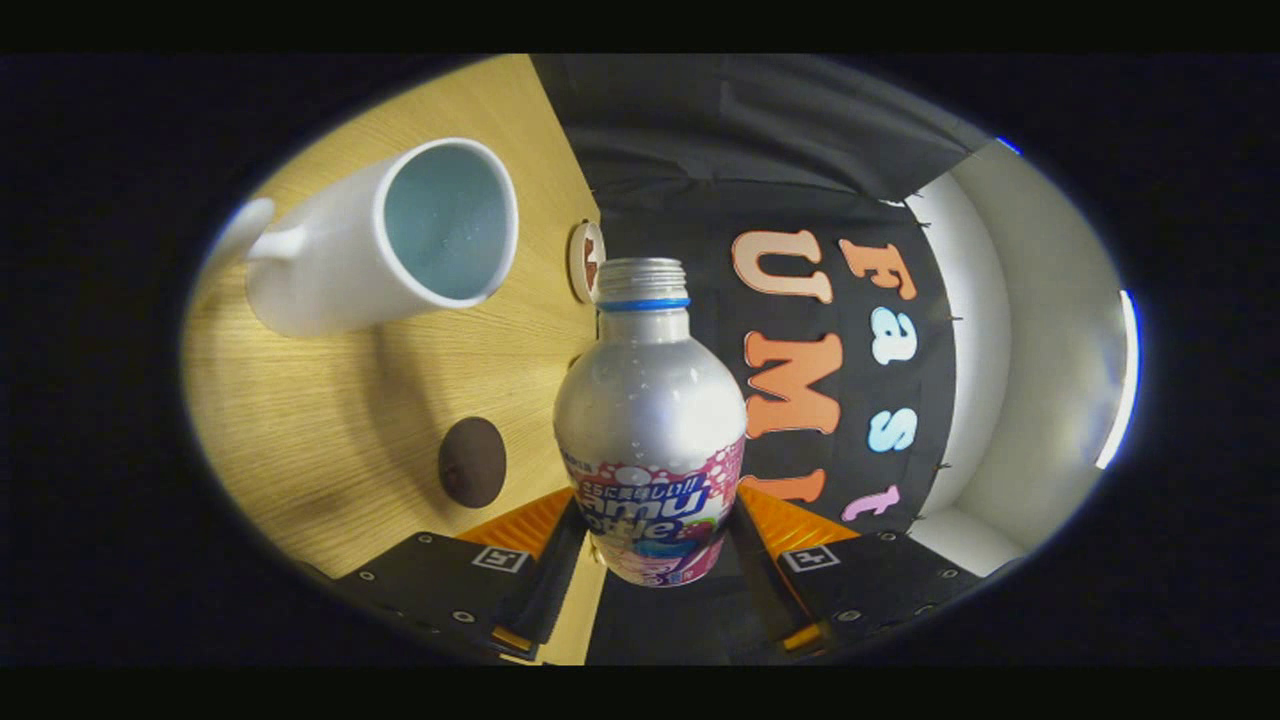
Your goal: Take the bottle from table, then pour the juice into the cup, finally place the bottle on the coaster
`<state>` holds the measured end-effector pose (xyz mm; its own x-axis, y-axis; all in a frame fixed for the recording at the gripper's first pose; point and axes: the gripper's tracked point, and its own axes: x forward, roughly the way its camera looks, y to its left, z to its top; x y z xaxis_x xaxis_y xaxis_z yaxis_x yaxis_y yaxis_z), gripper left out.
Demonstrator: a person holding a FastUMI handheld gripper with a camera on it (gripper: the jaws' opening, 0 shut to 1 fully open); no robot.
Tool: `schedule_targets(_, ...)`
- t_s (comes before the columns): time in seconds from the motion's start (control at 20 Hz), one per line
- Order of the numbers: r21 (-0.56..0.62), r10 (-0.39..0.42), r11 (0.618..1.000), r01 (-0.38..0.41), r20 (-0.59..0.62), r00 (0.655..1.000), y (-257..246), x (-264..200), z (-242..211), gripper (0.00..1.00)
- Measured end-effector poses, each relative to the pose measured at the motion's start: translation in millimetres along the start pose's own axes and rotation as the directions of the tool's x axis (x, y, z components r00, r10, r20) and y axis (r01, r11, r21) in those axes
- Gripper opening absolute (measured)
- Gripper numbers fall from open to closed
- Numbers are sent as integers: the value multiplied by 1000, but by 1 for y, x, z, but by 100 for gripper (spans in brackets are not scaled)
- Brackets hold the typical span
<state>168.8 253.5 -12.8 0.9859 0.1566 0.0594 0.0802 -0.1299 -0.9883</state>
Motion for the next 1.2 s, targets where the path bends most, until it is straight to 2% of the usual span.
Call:
schedule_targets(0.3, -110, -42, 993, 42, 10, 999, -20, -3, 2, 76)
schedule_targets(0.6, -175, -51, 983, 53, 16, 999, -28, -3, 6, 76)
schedule_targets(1.2, -212, -42, 976, 46, 24, 999, -40, -8, 8, 76)
